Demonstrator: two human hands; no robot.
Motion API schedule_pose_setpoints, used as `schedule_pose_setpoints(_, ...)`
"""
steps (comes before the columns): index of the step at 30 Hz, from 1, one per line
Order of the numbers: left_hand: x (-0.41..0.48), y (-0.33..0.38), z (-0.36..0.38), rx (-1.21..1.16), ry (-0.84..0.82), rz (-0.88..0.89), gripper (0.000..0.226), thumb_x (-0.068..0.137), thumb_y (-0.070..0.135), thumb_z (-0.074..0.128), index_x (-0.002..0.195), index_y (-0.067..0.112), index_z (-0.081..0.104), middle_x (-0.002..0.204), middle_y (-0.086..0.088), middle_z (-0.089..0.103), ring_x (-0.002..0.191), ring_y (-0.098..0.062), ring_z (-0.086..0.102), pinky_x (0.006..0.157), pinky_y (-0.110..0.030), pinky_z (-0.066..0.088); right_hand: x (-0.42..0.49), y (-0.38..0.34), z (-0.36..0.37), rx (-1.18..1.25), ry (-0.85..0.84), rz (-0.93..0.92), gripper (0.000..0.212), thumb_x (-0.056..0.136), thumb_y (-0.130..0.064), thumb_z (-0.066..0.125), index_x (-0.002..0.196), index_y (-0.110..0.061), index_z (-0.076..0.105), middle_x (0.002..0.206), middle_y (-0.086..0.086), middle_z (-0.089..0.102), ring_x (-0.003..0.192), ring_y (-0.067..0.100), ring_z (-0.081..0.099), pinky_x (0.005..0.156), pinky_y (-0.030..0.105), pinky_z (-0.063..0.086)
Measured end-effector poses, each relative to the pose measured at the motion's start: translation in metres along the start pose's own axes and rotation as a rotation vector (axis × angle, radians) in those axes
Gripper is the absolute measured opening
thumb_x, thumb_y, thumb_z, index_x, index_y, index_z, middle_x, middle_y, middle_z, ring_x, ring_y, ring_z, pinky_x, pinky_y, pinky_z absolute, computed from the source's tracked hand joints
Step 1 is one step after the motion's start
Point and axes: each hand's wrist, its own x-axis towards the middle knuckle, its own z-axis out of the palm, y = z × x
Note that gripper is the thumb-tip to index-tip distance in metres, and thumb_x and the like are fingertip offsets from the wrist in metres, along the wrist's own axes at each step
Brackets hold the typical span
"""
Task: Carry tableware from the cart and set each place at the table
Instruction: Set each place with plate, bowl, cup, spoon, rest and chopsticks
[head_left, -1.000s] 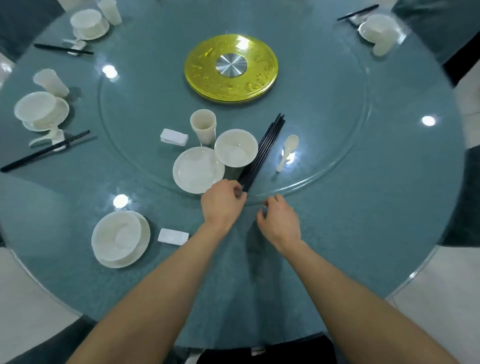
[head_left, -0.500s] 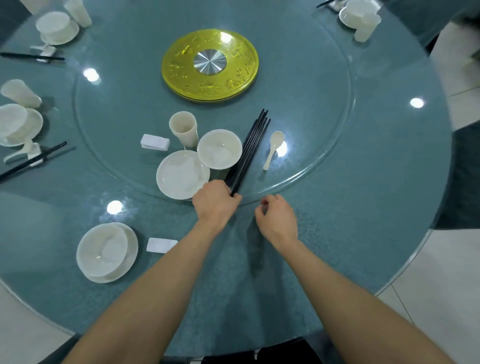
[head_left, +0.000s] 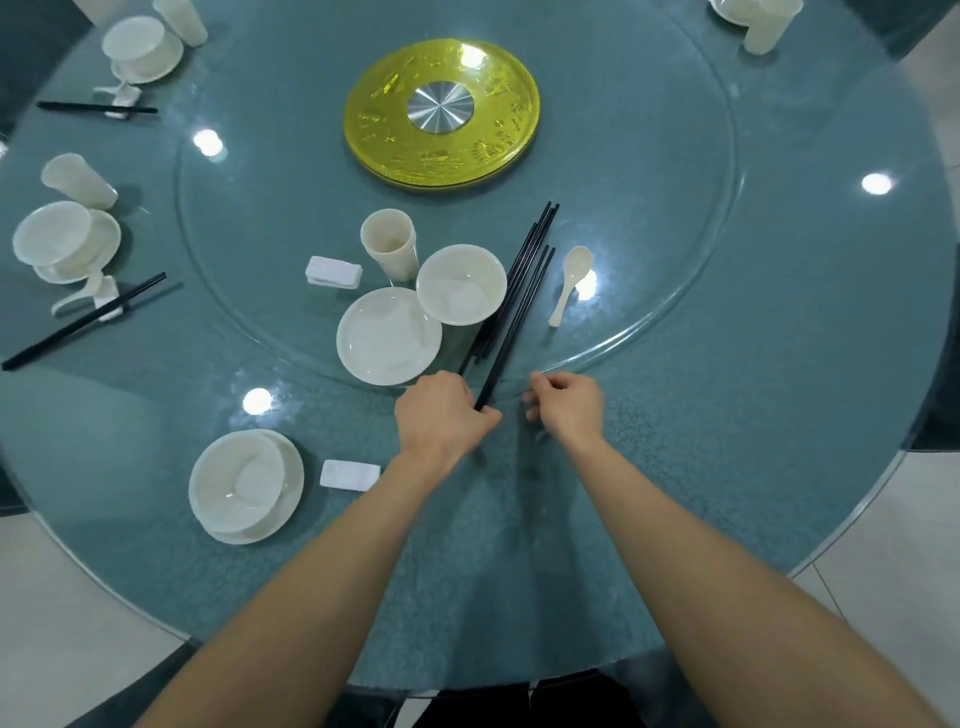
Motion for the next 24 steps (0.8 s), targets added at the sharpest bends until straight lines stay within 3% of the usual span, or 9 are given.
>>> schedule_pose_setpoints(7,-0.033,-0.023,0.005,-0.019,-0.043,0.013,0.036,0.061,0.048,0.067,0.056,0.013,0.059,0.048,-0.001,0.055,0.053,-0.022,0.058,0.051,-0.030,0.046,-0.015,-0.003,0.022,0.240,-0.157,0.136,0.031,0.101,-0.035,0.069,0.086,-0.010,0.078,0.084,0.004,0.080,0.054,0.011,0.067,0.049,0.024,0.043)
schedule_pose_setpoints(11,-0.049,-0.037,0.008,-0.013,-0.043,0.015,0.036,0.061,0.048,0.068,0.058,0.013,0.061,0.050,-0.002,0.058,0.053,-0.022,0.059,0.052,-0.033,0.050,-0.025,-0.008,0.026,0.351,-0.189,0.162,0.027,0.096,-0.033,0.077,0.091,-0.006,0.078,0.081,0.006,0.078,0.055,0.012,0.063,0.049,0.023,0.043)
schedule_pose_setpoints(17,-0.071,-0.052,0.006,-0.050,-0.027,0.035,0.032,0.063,0.046,0.070,0.064,0.015,0.067,0.055,0.000,0.063,0.059,-0.021,0.062,0.057,-0.037,0.055,-0.040,-0.003,0.027,0.350,-0.199,0.133,0.022,0.091,-0.025,0.083,0.090,-0.005,0.075,0.081,0.009,0.076,0.054,0.014,0.062,0.043,0.021,0.038)
schedule_pose_setpoints(24,-0.109,-0.083,0.006,-0.097,-0.005,-0.011,0.031,0.064,0.046,0.066,0.064,0.015,0.064,0.058,0.001,0.064,0.062,-0.021,0.062,0.058,-0.037,0.057,-0.075,0.006,0.041,0.293,-0.236,0.103,0.027,0.092,-0.022,0.082,0.098,0.003,0.077,0.086,0.015,0.076,0.056,0.015,0.063,0.049,0.022,0.042)
